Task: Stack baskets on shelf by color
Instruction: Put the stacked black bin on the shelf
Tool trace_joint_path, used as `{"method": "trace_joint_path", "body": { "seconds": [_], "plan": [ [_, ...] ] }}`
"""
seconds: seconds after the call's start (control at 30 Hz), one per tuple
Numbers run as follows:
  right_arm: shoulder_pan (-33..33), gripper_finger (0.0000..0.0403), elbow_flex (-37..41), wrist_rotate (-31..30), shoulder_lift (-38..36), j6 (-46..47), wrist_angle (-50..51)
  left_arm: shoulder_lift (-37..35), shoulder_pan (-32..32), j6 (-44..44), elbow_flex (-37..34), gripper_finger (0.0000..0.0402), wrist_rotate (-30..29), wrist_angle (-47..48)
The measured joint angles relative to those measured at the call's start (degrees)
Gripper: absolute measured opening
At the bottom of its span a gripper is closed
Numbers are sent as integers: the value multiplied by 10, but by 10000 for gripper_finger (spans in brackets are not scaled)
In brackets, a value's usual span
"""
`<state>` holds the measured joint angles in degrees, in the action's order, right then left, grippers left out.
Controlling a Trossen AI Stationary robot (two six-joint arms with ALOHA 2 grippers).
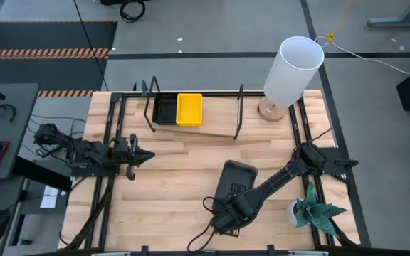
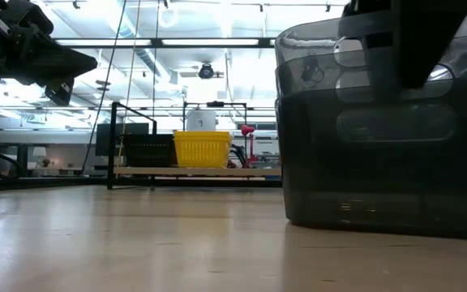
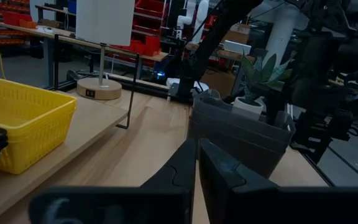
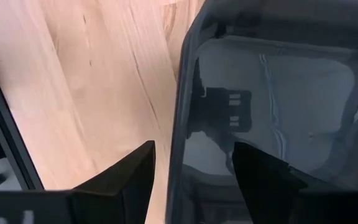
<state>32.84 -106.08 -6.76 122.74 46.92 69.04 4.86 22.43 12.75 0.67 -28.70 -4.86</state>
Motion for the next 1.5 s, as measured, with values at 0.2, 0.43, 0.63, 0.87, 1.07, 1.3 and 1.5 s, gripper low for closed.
{"method": "trace_joint_path", "body": {
  "seconds": [0.2,0.43,0.63,0.87,1.07,1.3,1.5],
  "plan": [
    [0,219,30,9,0,9,-7,0,0,0,0,34,0,0],
    [0,219,55,25,1,10,-15,0,0,0,0,31,0,0],
    [0,204,55,25,1,6,-15,0,0,0,0,26,0,0],
    [0,175,55,25,1,5,-14,0,0,0,0,36,0,0],
    [-1,167,55,34,1,7,-11,0,0,0,0,29,0,0],
    [-4,167,51,38,0,14,9,0,0,0,0,30,0,0],
    [-3,167,51,33,0,28,13,0,0,0,0,36,0,0]
  ]
}}
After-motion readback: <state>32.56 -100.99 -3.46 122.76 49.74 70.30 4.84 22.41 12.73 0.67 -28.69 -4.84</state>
